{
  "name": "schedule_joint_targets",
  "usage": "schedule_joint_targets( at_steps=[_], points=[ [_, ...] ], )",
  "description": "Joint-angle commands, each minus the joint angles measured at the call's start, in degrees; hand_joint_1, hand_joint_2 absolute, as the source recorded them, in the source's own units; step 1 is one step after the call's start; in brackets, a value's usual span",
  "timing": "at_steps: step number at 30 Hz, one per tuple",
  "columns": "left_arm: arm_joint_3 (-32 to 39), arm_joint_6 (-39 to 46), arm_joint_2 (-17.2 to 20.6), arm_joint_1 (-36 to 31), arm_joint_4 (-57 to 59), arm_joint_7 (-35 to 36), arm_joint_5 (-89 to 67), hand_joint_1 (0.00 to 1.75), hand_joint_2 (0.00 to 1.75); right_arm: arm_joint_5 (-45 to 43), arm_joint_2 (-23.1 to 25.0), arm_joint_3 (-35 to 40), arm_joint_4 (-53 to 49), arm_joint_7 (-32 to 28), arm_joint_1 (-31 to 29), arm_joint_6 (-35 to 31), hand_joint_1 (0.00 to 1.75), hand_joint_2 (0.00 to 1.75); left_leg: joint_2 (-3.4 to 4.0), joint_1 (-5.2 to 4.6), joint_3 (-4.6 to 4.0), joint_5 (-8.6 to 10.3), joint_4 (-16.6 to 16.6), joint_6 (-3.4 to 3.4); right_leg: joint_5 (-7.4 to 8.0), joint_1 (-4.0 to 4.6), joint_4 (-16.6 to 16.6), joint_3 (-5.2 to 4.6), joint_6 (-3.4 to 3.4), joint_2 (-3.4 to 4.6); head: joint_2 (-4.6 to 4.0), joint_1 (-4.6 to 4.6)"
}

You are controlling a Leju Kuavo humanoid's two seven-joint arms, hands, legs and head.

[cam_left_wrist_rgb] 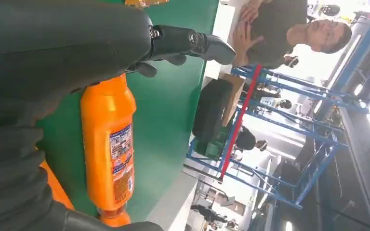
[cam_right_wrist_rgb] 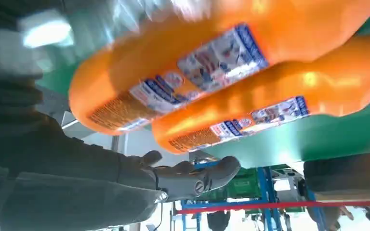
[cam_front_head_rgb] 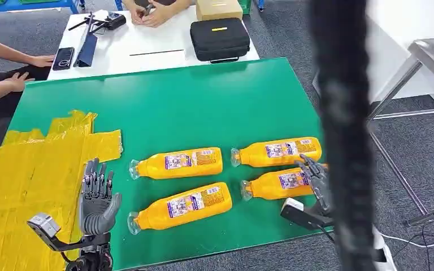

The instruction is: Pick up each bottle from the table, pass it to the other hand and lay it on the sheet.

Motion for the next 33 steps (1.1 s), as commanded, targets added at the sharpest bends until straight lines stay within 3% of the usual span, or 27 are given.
schedule_joint_targets(
  at_steps=[1, 4, 8, 10, 14, 21, 26, 33],
  points=[
    [1.2, 0.0, -0.2, -0.7, 1.1, 0.5, 0.2, 0.00, 1.75, -0.4, -1.6, 1.2, 7.3, -0.2, -3.1, 0.8, 0.00, 1.75, 0.08, 0.11, 0.31, -0.15, 0.0, -0.20, -0.10, 0.11, -0.1, 0.36, -0.04, -0.03, 0.00, 0.00],
    [1.4, 0.0, -0.1, -0.8, 1.6, 0.6, 0.2, 0.00, 1.75, -0.2, -1.9, 1.2, 7.2, 0.0, -2.8, 0.9, 0.00, 1.75, 0.05, 0.05, 0.16, -0.07, 0.0, -0.12, -0.05, 0.05, -0.1, 0.19, -0.02, -0.02, 0.00, 0.00],
    [1.5, -0.3, 0.1, -1.3, 2.8, 0.6, 0.3, 0.00, 1.75, 0.5, -2.0, 0.7, 6.4, 1.0, -1.3, 1.0, 0.00, 1.75, 0.25, 0.20, 0.72, -0.44, 0.1, -0.43, -0.33, 0.22, 0.0, 0.79, -0.09, 0.01, 0.00, 0.00],
    [1.5, -0.3, 0.1, -1.3, 2.8, 0.6, 0.3, 0.00, 1.75, 0.5, -2.0, 0.7, 6.4, 1.0, -1.3, 1.0, 0.00, 1.75, 0.00, 0.05, 0.18, -0.07, 0.0, -0.14, -0.06, 0.06, -0.1, 0.21, -0.03, -0.07, 0.00, 0.00],
    [1.4, -0.3, 0.1, -1.3, 3.0, 0.6, 0.3, 0.00, 1.75, 0.6, -2.0, 0.6, 5.9, 1.3, -1.1, 1.0, 0.00, 1.75, 0.10, 0.07, 0.27, -0.13, 0.0, -0.19, -0.09, 0.08, -0.1, 0.29, -0.04, 0.00, 0.00, -0.02],
    [-0.3, -0.9, 1.7, -3.3, 7.9, -1.0, 1.0, 0.00, 1.75, 0.5, -4.0, -3.8, 1.4, 2.5, 5.0, 3.0, 0.00, 1.75, -0.16, 0.00, 0.19, -0.05, -0.1, -0.13, -0.11, 0.00, 0.0, 0.22, -0.02, -0.24, 0.00, -0.02],
    [-1.0, -0.2, 2.2, -2.2, 7.0, -1.3, 1.3, 0.00, 1.75, 2.0, -3.6, -4.0, 4.8, 1.9, 3.6, 4.7, 0.00, 1.75, 0.05, 0.12, 0.53, -0.27, 0.0, -0.29, -0.22, 0.13, -0.1, 0.58, -0.05, -0.11, 0.00, 0.00],
    [-1.0, -0.2, 2.2, -2.2, 7.0, -1.3, 1.3, 0.00, 1.75, 2.0, -3.6, -4.0, 4.8, 1.9, 3.6, 4.7, 0.00, 1.75, -0.02, 0.07, 0.29, -0.15, 0.0, -0.13, -0.09, 0.09, -0.1, 0.32, -0.04, -0.11, 0.00, 0.00]
  ],
)
